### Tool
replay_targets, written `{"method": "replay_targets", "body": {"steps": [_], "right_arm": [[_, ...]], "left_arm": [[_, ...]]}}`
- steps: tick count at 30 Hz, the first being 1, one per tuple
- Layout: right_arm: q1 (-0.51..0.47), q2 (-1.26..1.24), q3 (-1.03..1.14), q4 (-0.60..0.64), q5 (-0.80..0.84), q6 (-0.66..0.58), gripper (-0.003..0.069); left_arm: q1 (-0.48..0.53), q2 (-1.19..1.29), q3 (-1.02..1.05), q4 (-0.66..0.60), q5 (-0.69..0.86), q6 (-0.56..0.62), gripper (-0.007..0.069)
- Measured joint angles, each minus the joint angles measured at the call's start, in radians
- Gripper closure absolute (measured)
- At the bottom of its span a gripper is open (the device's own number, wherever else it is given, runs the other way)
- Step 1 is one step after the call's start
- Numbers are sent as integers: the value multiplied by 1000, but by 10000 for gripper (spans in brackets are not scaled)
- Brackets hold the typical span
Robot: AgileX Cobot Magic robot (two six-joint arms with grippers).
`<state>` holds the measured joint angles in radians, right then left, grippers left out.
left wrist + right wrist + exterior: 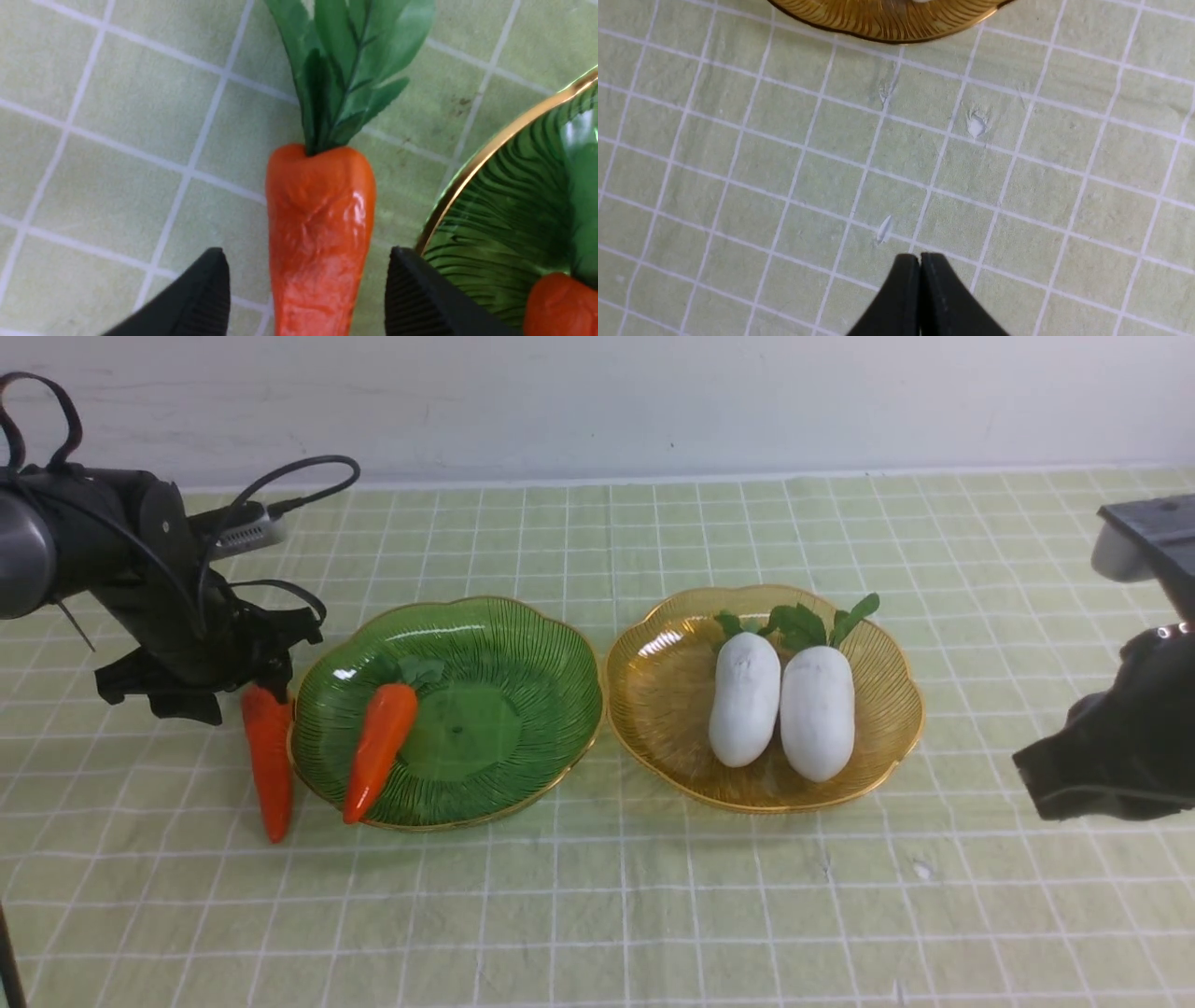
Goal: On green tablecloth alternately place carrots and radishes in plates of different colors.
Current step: 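Pick up the carrot and put it on the nearest plate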
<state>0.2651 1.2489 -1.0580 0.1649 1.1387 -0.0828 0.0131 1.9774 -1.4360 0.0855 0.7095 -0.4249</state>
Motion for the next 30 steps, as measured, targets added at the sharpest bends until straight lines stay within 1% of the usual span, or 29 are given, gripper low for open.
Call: {"method": "replay_targets", "body": {"steps": [4, 16, 19, 20, 21, 26, 28, 30], "right_arm": [[0, 1, 4, 1, -2, -1, 673], [0, 1, 5, 1, -6, -2, 673], [0, 1, 5, 1, -7, -2, 673], [0, 1, 5, 1, -7, -2, 673], [0, 1, 5, 1, -7, -2, 673], [0, 1, 5, 1, -7, -3, 673], [0, 1, 5, 1, -7, -3, 673], [0, 1, 5, 1, -7, -3, 673]], "left_arm": [[2, 9, 0, 33, -16, 0, 218], [3, 79, -1, 45, -43, 0, 218], [3, 80, -1, 66, -39, 1, 244], [3, 76, -1, 90, -28, 3, 291], [3, 68, -1, 104, -16, 4, 314], [3, -45, -1, 178, 109, 13, 320], [3, -117, -1, 154, 172, 18, 320], [-5, -188, -1, 106, 202, 45, 320]]}}
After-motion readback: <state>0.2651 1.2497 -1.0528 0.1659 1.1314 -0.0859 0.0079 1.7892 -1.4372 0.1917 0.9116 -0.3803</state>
